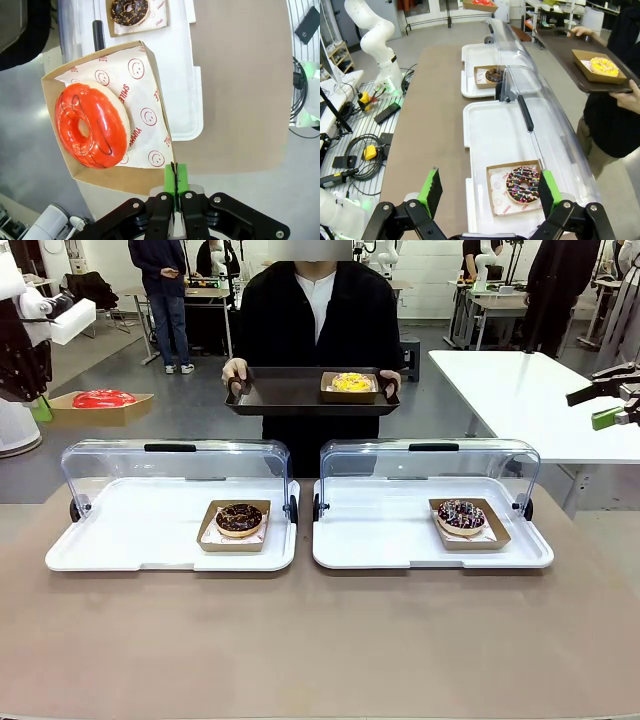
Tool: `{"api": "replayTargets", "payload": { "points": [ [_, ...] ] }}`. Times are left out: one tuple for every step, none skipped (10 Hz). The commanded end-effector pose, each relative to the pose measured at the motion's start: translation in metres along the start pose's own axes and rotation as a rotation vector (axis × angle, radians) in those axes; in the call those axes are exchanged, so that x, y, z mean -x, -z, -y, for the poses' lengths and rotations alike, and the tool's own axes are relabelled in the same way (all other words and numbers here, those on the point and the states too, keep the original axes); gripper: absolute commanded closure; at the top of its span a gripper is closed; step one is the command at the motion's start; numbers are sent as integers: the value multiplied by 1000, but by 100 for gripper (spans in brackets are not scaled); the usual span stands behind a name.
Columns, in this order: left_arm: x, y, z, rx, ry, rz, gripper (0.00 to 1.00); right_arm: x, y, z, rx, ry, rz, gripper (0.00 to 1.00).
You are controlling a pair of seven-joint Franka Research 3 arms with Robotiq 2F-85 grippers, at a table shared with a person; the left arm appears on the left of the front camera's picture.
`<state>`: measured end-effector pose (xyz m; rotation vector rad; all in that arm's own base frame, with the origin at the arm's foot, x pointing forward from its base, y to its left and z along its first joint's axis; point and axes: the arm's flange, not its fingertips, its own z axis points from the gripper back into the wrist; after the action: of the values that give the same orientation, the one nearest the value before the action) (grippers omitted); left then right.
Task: Provide the desired donut to the person.
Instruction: Pick up and lift the Paper togo box containing the Donut pointed at by the person, then place the picked Paper togo box onto the Handle tray extended by the person.
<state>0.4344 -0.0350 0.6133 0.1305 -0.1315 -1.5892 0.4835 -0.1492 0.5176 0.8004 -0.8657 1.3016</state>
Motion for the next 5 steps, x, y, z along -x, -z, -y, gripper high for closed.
{"api": "replayTargets", "payload": {
  "points": [
    [-3, -4, 9, -14, 8, -2, 100, 0, 1, 1, 4, 4, -3, 0],
    [-3, -4, 9, -14, 8, -2, 100, 0, 1, 1, 4, 4, -3, 0],
    [-3, -4, 9, -14, 8, -2, 100, 0, 1, 1, 4, 4, -3, 0],
    [-3, -4, 9, -14, 8, -2, 100, 0, 1, 1, 4, 4, -3, 0],
    [-3, -4, 9, -14, 8, -2, 100, 0, 1, 1, 4, 4, -3, 0]
  ]
}}
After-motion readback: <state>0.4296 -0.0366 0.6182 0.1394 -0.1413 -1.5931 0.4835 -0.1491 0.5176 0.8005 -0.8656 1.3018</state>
